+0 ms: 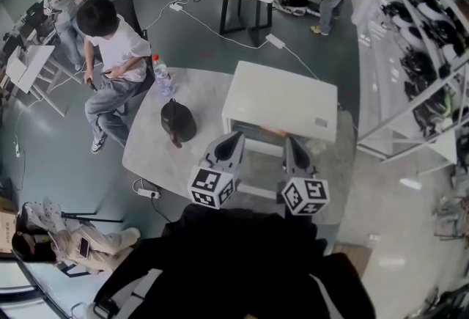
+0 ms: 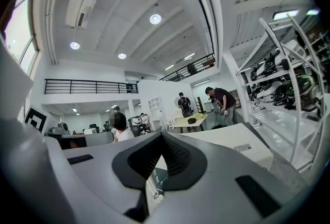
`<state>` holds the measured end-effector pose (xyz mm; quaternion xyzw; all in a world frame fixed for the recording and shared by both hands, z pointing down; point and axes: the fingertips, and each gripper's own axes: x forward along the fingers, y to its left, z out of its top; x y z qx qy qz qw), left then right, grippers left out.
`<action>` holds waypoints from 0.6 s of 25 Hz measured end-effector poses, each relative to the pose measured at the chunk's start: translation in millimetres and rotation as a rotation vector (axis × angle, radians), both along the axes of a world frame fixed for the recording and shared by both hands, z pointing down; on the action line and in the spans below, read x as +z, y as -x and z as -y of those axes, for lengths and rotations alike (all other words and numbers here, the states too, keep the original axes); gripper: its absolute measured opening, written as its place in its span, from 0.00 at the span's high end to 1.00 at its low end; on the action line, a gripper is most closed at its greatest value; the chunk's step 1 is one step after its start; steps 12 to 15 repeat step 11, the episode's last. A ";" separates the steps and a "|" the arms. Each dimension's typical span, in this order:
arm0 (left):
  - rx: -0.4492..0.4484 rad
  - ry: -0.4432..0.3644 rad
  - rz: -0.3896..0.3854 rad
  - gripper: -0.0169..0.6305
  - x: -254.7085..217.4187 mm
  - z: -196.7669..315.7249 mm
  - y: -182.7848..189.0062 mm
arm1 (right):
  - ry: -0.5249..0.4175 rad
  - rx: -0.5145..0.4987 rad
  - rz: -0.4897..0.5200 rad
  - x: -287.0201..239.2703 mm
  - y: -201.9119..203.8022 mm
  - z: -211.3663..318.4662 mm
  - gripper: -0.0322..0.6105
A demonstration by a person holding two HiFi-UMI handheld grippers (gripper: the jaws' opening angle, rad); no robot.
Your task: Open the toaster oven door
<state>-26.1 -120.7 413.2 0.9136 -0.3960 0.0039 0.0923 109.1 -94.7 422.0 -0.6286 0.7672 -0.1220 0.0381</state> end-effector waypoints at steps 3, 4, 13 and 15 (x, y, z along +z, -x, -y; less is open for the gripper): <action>-0.004 0.000 0.000 0.97 -0.6 -2.1 0.8 | 0.003 0.002 0.006 -0.7 -0.8 -3.2 0.95; -0.005 -0.001 -0.001 0.97 -0.8 -2.7 2.0 | 0.001 0.001 0.006 -1.0 0.4 -4.2 0.95; -0.013 -0.017 -0.008 0.97 -2.8 -3.5 6.9 | -0.008 -0.010 0.013 1.3 7.8 -4.5 0.95; -0.013 -0.017 -0.008 0.97 -2.8 -3.5 6.9 | -0.008 -0.010 0.013 1.3 7.8 -4.5 0.95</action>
